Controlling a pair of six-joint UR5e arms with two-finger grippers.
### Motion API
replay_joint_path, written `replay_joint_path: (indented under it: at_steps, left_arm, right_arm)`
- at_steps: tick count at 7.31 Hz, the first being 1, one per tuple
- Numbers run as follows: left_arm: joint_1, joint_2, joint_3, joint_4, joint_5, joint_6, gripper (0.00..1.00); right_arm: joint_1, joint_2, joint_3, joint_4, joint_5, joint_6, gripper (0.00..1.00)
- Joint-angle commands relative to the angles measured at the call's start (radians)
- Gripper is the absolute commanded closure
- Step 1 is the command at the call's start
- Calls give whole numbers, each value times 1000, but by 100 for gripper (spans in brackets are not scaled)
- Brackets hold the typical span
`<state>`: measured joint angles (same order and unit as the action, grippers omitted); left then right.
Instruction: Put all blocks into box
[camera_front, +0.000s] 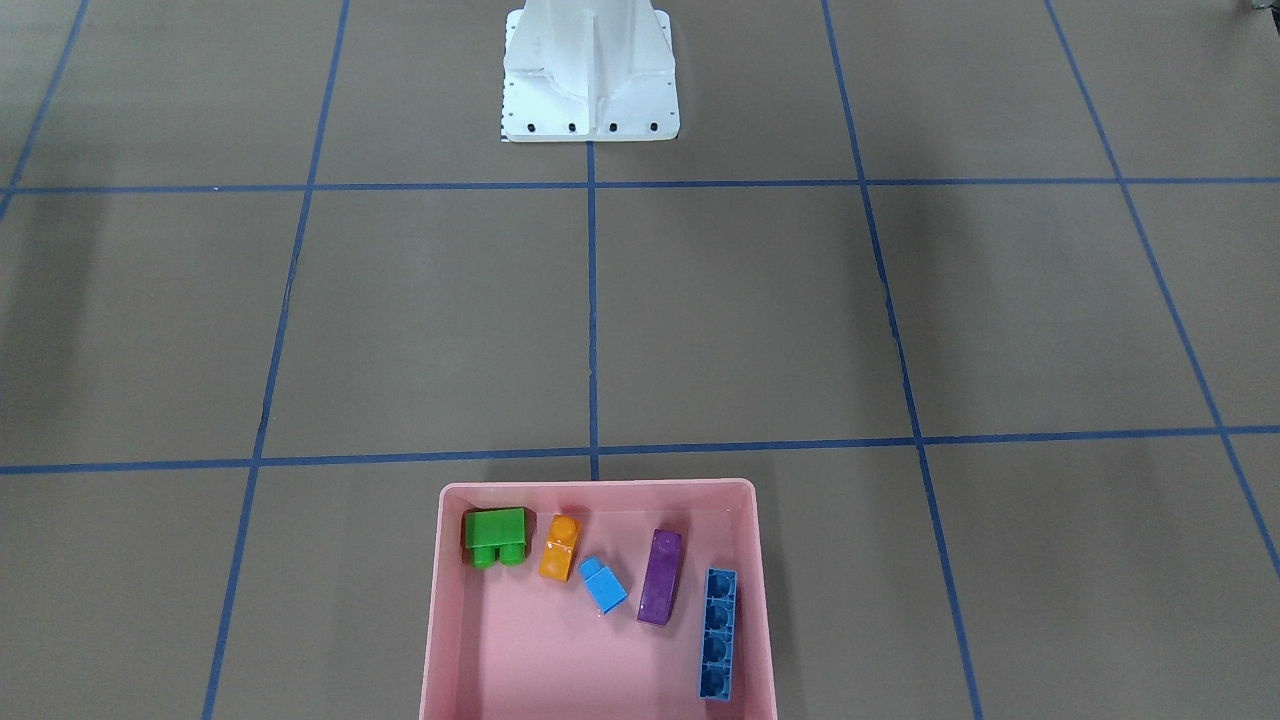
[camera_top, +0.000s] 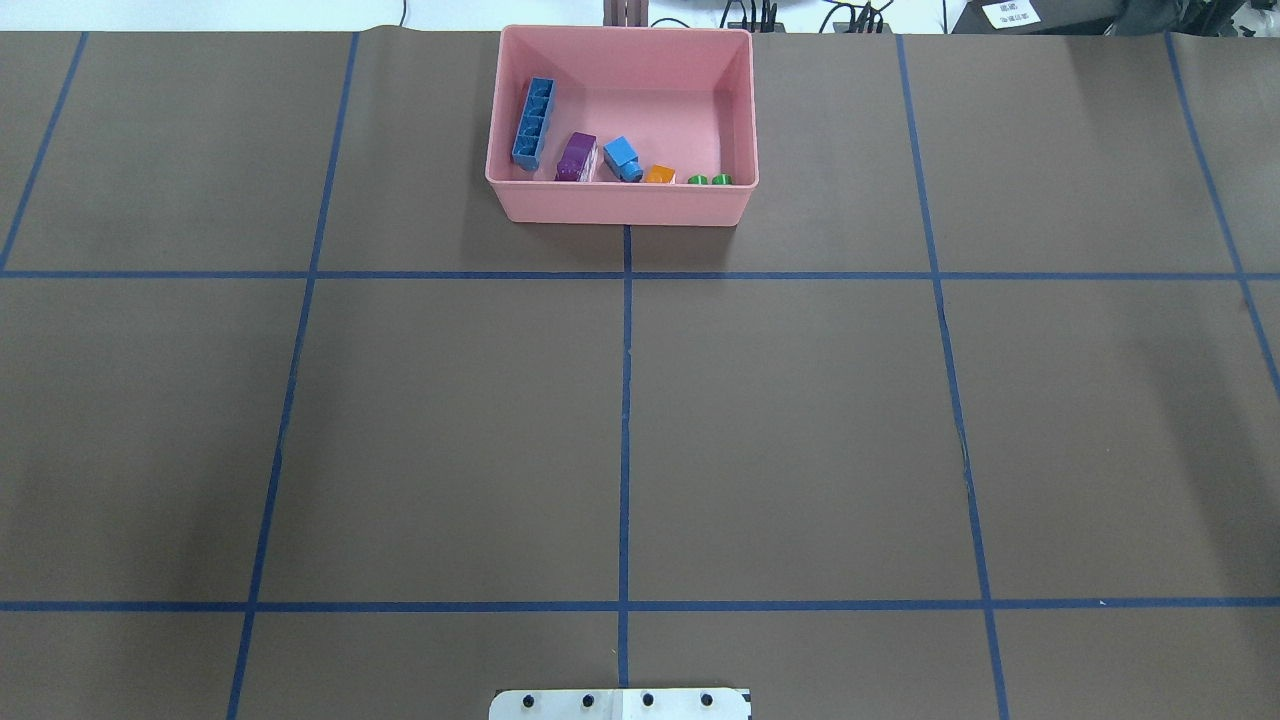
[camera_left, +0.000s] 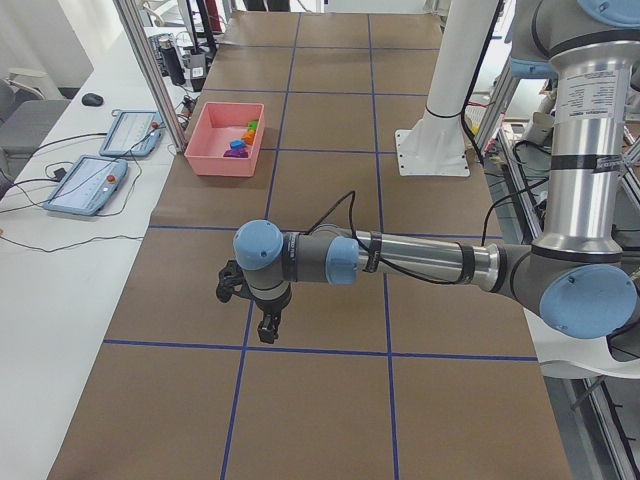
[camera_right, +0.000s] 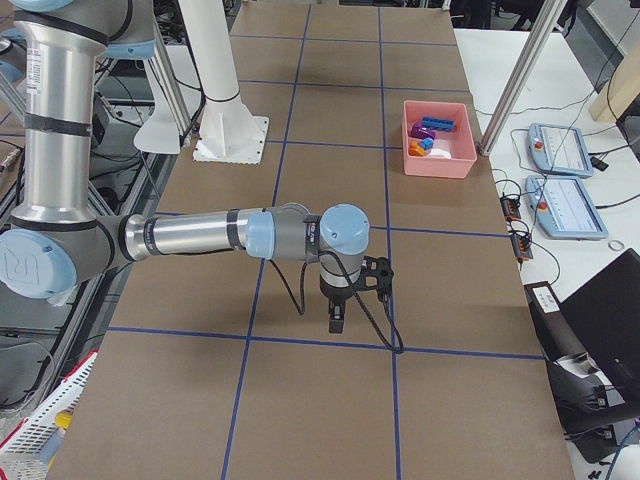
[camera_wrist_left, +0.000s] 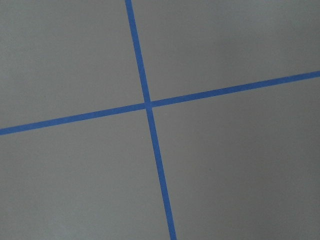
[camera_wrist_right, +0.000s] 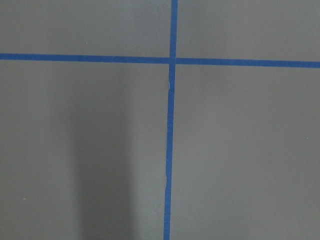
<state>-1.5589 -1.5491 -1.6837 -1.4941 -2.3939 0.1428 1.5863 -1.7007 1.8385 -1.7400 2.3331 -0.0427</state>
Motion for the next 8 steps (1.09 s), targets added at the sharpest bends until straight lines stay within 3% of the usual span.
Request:
replay_joint_path:
  at_steps: [1,2,6,7,8]
  left_arm:
    - [-13,-17,-13,97,-1,-24,0]
    - [-21,-34,-33,176,-1,-34,0]
    - [-59,-11,-132,179,24,-35,0]
    - [-58,19,-160,175,100,-35,0]
    - [-56,43,-171,175,111,-34,0]
  right_arm:
    - [1,13,-27,-4,0,-5,0]
    - [1,13,-36,-3,2,-3,0]
    - [1,33,-62,-3,-11,-3,0]
    - [1,27,-56,0,-24,-5,0]
    - [1,29,-53,4,-21,-3,0]
